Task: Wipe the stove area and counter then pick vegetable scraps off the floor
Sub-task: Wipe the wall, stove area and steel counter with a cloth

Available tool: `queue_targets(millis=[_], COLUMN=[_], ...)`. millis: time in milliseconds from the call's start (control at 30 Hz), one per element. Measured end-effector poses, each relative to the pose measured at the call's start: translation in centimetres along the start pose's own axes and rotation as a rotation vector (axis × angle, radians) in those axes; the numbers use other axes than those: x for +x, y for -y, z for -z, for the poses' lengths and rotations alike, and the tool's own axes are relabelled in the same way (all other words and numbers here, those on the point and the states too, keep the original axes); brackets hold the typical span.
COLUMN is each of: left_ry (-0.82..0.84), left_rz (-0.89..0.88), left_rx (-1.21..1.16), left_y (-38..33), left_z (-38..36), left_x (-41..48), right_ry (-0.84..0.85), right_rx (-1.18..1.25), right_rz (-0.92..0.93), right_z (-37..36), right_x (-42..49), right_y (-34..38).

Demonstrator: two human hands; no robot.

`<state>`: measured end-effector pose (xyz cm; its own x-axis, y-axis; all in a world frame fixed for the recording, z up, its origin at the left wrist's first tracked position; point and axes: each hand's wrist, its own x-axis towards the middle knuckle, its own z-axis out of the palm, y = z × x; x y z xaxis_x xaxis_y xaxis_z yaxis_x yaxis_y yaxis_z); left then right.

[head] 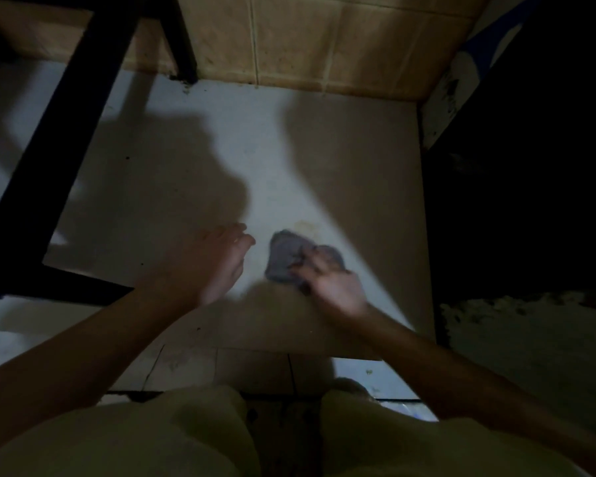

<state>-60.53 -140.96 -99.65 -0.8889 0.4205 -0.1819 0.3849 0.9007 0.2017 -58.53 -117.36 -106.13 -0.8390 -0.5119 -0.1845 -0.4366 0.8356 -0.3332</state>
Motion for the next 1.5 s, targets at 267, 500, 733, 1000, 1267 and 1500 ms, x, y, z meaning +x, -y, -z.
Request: queue_targets(millis=[267,500,733,1000,1267,1500], left_ry=[-0.026,-0.024,0.024,0.054,0.132,0.272], left_rz=[-0.032,-0.017,0.062,0.166,0.099,0.085], left_rx=[0.049,0.047,-0.017,0.224,0.333,0.251], left_y=[-0.8,-1.2,0.9,1.1,4.2,5.5], left_z=[-0.2,-0.1,0.4,1.7,2.6,1.5], left_x=[0.8,0.9,-0.9,-7.6,-13.5,-12.6], right_ry=[-0.285,-0.252,-0.029,0.069,0.072,0.155], right_rx=[0.147,0.086,-0.029,0.117,0.054,0.065], right_rz=[-0.754,-0.595,0.087,0.195,0.319,0.228], right_z=[1.1,0.1,-1.4,-1.0,-0.6,1.8], right_x=[-4.3,-5.5,-3.8,-0.6,7.2,6.9], right_y=[-8.2,-3.4,4.7,6.7,5.8,4.9])
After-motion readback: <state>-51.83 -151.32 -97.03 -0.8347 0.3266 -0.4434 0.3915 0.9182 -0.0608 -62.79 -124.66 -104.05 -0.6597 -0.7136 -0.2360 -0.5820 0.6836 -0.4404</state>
